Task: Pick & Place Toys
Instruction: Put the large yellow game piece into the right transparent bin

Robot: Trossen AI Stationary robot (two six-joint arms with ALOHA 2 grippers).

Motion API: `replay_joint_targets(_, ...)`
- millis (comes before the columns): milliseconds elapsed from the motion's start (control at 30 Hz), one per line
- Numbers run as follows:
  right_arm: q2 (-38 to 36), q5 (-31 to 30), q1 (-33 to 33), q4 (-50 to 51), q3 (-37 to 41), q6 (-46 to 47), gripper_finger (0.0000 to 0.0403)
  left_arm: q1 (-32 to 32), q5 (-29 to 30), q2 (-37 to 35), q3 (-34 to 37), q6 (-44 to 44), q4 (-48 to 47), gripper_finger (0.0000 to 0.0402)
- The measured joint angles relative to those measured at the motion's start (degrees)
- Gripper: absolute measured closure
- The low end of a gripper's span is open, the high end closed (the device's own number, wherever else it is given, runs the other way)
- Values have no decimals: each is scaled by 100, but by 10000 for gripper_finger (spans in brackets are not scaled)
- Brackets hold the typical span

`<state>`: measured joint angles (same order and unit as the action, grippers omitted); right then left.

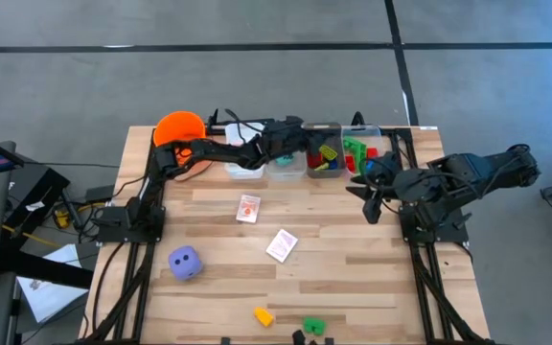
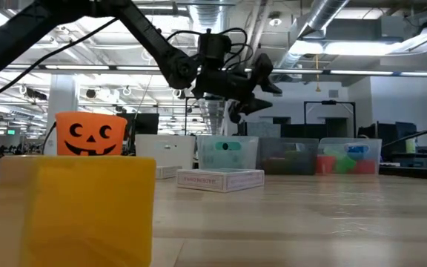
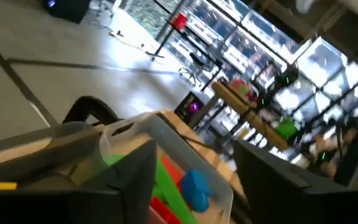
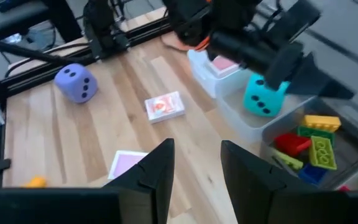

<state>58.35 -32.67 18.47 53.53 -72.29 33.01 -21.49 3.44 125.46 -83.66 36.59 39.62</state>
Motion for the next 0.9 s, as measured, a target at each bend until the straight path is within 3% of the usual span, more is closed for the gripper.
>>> replay_joint_targets(100, 5, 178, 52, 3, 0, -3, 275, 24, -388, -24, 2, 556, 137, 160)
replay_joint_targets(300, 7, 322, 305, 24, 0, -82, 275, 463, -2849, -413, 4, 1143, 546, 139)
replay_joint_targets(400, 7, 317, 455, 0, 0, -203, 275, 968, -3372, -835, 4, 960, 355, 139)
replay_joint_targets(567, 66, 309, 637, -194, 0, -485, 275, 2070, -3075, -1776, -2, -982, -1334, 148)
replay_joint_targets(700, 213, 307, 701, -589, 0, -394, 275, 2913, -1850, -2418, 5, -2397, -3065, 153)
replay_joint_targets(800, 429, 337, 701, -793, 0, -49, 275, 3436, -1032, -2773, 4, -3029, -3976, 153)
replay_joint_targets(900, 674, 558, 701, -973, 0, 613, 275, 3842, -600, -3014, 4, -3322, -4616, 148)
